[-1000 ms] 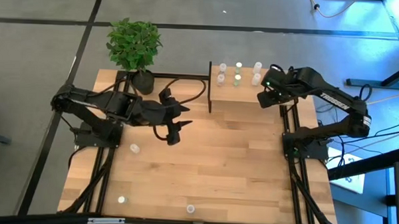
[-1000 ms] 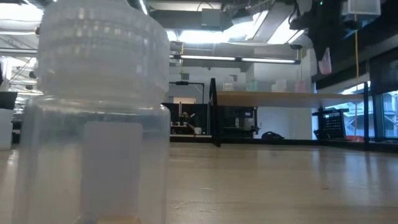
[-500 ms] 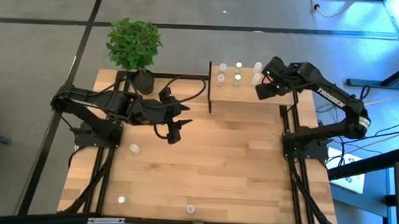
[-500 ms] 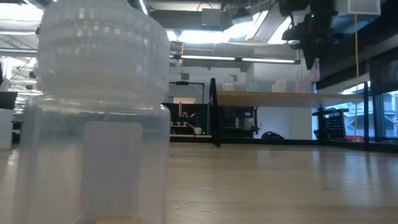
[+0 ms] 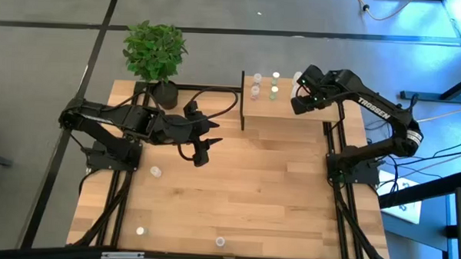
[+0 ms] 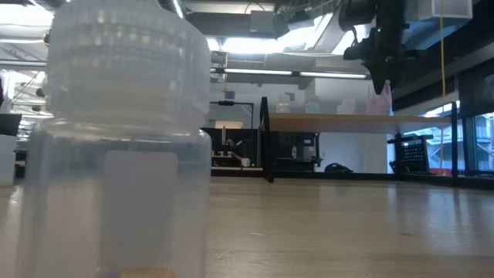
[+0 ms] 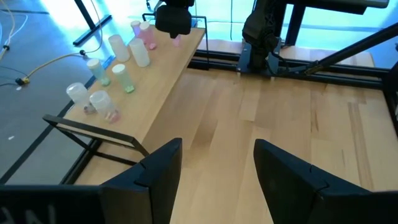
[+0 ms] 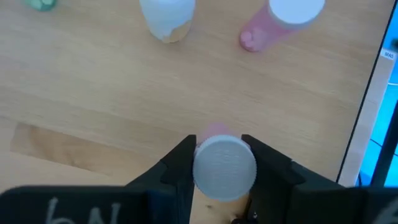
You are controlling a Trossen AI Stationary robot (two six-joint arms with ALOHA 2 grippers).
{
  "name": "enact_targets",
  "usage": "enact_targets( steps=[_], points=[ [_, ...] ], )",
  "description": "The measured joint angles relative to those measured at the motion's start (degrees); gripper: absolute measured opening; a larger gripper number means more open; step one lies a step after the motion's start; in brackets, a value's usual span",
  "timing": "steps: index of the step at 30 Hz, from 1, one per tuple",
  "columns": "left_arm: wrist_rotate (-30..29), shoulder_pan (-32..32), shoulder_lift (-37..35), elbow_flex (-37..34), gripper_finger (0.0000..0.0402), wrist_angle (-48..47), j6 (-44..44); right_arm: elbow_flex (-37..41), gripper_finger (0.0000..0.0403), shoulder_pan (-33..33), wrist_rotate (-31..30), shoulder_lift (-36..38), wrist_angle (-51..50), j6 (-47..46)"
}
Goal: Pick and place medicine bottles onto shelf by color
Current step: Put the pink pill bottle aligned with the other pink pill bottles on the shelf
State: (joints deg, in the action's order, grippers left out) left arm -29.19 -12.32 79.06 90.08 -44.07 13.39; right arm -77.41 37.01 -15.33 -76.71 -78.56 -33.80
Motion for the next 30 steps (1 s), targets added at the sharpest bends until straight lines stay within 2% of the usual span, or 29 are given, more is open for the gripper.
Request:
enact_targets(
  steps=[11,17,23,30],
  points=[
    [0.0,0.0,0.0,0.0,0.0194,0.0,0.0,0.0,0.0123,0.0,-2.0,-0.1,-0.1,-1.9],
    [0.0,0.0,0.0,0.0,0.0194,0.0,0.1,2.0,0.0123,0.2,2.0,-0.1,0.0,-3.7],
    [0.1,0.0,0.0,0.0,0.0194,0.0,0.2,6.4,0.0123,1.2,2.4,0.4,2.0,-4.8],
    [0.3,0.0,0.0,0.0,0.0194,0.0,0.2,4.1,0.0123,1.2,4.0,-0.2,3.7,-3.8]
  ],
)
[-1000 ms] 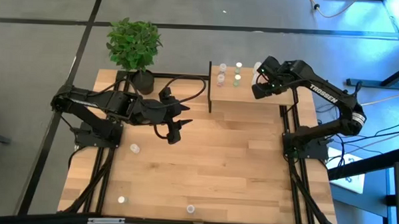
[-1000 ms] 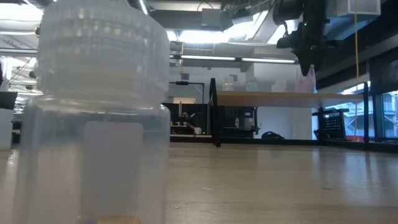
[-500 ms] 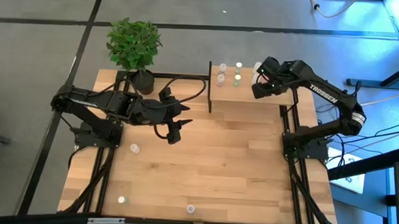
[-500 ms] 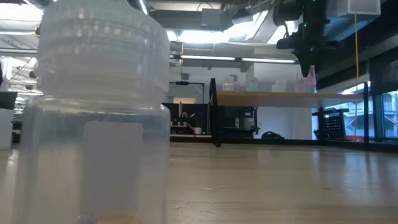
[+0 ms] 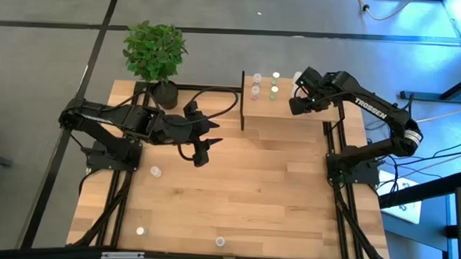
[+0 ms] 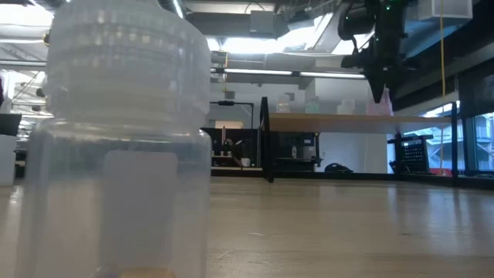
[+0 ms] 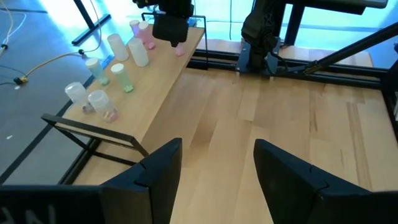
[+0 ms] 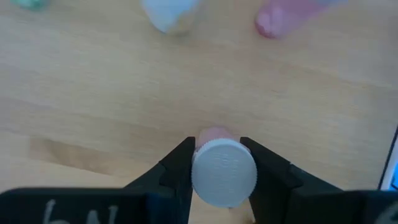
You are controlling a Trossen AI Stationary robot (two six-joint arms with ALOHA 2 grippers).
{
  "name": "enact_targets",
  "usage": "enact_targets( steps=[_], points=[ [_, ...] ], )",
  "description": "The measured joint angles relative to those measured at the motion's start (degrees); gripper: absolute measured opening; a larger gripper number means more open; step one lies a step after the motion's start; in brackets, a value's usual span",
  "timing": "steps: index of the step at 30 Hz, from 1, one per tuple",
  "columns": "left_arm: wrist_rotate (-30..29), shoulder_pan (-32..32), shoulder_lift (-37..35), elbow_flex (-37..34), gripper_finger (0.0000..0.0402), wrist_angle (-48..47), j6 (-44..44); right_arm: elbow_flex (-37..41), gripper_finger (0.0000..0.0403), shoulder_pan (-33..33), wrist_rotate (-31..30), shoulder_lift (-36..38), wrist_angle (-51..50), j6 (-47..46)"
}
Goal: Pick and place medicine bottles onto shelf by color
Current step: Put the pink pill bottle aligned with the other pink pill bottles on the shelf
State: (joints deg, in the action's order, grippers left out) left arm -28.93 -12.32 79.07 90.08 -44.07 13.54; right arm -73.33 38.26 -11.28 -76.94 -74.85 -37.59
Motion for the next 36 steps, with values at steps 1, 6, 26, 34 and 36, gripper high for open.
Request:
enact_targets(
  steps=[1,6,26,34,36],
  points=[
    [0.0,0.0,0.0,0.0,0.0194,0.0,0.0,-0.4,0.0123,0.0,0.0,0.1,0.2,0.3],
    [0.0,0.0,0.0,0.0,0.0194,0.0,0.0,-0.5,0.0123,0.7,-0.3,0.1,0.5,0.6],
    [0.1,0.0,0.0,0.0,0.0194,0.0,-0.2,-0.5,0.0123,2.3,-1.0,0.1,0.4,0.6],
    [-1.6,0.0,0.0,0.0,0.0194,0.0,-0.6,-0.5,0.0123,2.3,-0.8,0.2,0.4,0.6],
    [-2.1,0.0,0.0,0.0,0.0194,0.0,-0.6,-0.5,0.0123,2.3,-1.1,0.2,0.4,0.5]
  ],
)
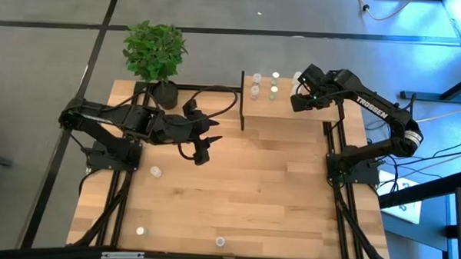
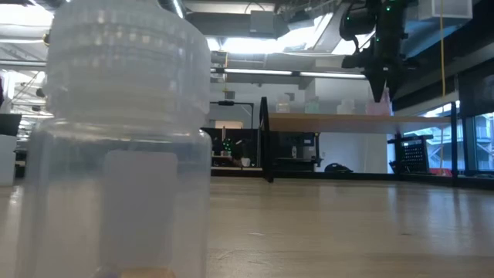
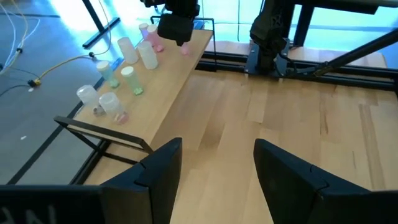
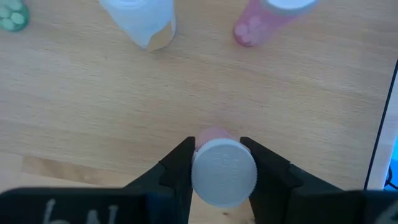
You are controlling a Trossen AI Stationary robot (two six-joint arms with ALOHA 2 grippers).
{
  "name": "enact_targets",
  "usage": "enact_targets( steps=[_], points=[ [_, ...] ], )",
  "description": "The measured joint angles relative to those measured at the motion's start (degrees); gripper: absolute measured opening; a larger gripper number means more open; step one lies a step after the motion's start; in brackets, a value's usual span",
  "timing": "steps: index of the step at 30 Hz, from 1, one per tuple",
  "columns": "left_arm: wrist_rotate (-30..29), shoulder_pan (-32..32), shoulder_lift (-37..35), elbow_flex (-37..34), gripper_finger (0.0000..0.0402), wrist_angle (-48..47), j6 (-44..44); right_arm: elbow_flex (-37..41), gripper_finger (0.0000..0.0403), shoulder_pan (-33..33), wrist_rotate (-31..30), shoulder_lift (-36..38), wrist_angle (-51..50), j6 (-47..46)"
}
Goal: Pick and place medicine bottles onto shelf by color
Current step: Put the pink pill bottle aligned with the other pink pill bottles on the shelf
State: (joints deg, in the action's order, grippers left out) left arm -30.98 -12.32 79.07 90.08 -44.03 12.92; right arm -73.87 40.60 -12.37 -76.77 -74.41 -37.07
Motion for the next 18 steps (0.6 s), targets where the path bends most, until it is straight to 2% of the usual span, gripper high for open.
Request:
enact_targets(
  steps=[18],
  points=[
    [0.0,0.0,0.0,0.0,0.0194,0.0,0.1,0.0,0.0123,0.9,0.0,0.0,1.2,-0.2]
  ],
)
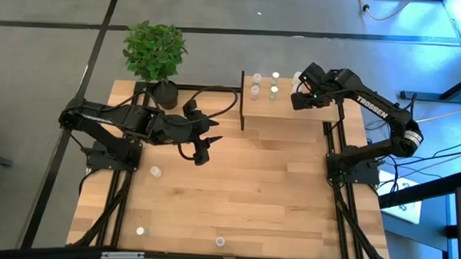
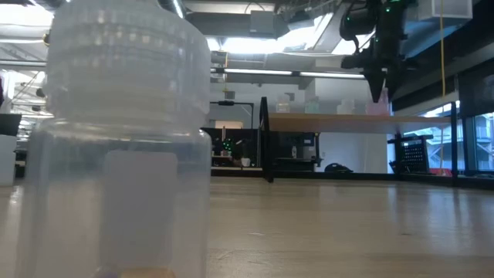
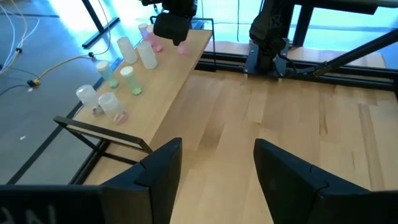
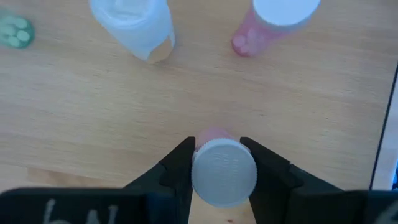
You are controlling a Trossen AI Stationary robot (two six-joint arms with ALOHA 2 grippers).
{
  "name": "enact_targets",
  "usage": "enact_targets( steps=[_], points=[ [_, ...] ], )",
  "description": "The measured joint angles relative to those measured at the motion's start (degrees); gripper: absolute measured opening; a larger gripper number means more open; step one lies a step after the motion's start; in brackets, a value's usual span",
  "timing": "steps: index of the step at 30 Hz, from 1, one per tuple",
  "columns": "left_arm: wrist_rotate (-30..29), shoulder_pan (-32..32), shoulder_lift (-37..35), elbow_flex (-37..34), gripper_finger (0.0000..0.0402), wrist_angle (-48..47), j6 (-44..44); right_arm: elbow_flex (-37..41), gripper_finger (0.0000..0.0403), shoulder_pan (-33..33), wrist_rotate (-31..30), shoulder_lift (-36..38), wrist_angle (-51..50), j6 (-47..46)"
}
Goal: Pick and place medicine bottles onto shelf by color
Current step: Put the pink pill bottle aligned with the other pink pill bottles on the shelf
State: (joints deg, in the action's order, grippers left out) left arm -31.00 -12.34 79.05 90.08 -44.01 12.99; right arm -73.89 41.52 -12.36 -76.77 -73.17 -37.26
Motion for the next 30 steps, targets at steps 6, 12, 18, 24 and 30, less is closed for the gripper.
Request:
enact_targets(
  steps=[6,12,18,24,30],
  points=[
    [0.0,0.0,0.0,0.0,0.0194,0.0,0.0,0.0,0.0123,0.0,0.3,0.0,0.5,0.2],
    [0.0,0.0,0.0,0.0,0.0194,0.0,0.0,0.0,0.0123,0.0,0.4,0.0,0.4,0.2],
    [0.0,0.0,0.0,0.0,0.0194,0.0,0.0,0.0,0.0123,0.0,0.4,0.0,0.3,0.1],
    [0.0,0.0,0.0,0.0,0.0194,0.0,-0.1,2.2,0.0123,0.0,0.7,0.2,1.1,-1.5],
    [0.0,0.0,0.0,0.0,0.0194,0.0,-0.1,3.2,0.0123,0.0,0.5,0.3,3.3,-1.4]
  ],
)
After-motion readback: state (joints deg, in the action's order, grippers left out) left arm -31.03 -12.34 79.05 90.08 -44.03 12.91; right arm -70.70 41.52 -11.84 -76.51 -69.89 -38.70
